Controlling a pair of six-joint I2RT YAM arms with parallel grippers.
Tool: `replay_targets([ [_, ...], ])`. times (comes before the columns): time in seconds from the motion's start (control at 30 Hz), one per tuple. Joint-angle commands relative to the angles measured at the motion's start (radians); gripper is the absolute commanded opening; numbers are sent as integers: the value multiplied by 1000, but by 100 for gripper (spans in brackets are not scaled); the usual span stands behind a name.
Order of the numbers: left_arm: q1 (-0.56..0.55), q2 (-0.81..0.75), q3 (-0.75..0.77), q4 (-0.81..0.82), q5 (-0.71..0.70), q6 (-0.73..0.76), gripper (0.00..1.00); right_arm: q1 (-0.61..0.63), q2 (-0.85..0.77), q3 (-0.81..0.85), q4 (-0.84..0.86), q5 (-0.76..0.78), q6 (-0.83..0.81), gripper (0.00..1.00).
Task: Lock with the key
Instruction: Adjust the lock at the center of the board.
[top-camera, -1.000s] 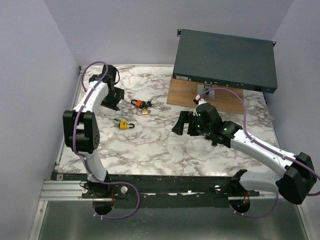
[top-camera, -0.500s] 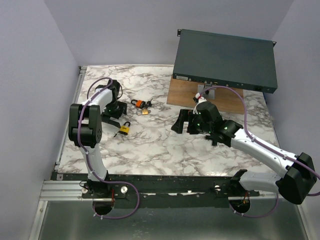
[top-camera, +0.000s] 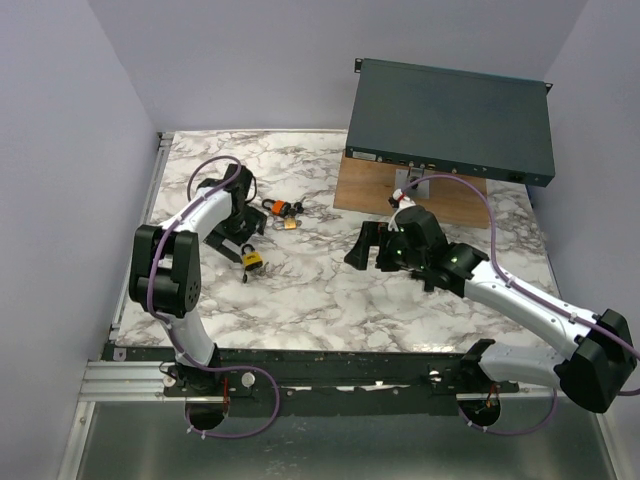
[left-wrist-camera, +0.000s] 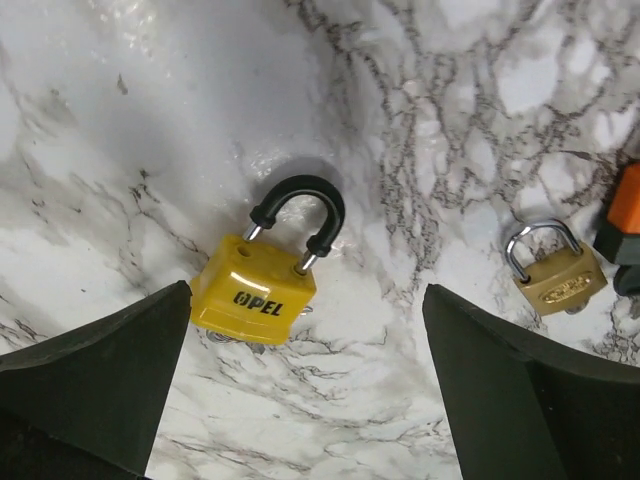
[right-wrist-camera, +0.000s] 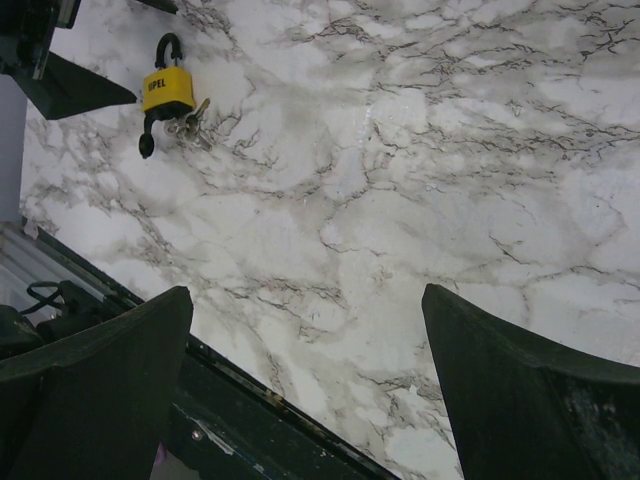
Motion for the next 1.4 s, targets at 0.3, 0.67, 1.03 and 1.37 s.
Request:
replay_targets([
  [0.3, -51, 97, 140, -90, -134, 335, 88, 3, -68, -41, 32, -9, 31, 100],
  [0.67, -71, 105, 104, -76, -41, 292, 83, 2, -100, -69, 40, -27, 36, 100],
  [1.03, -78, 106, 55, -56, 112, 145, 75, 3, -139, -89, 34, -38, 38, 100],
  [1.37, -75, 5, -50, -60, 18, -10, 77, 2, -166, -114, 32, -40, 39, 100],
])
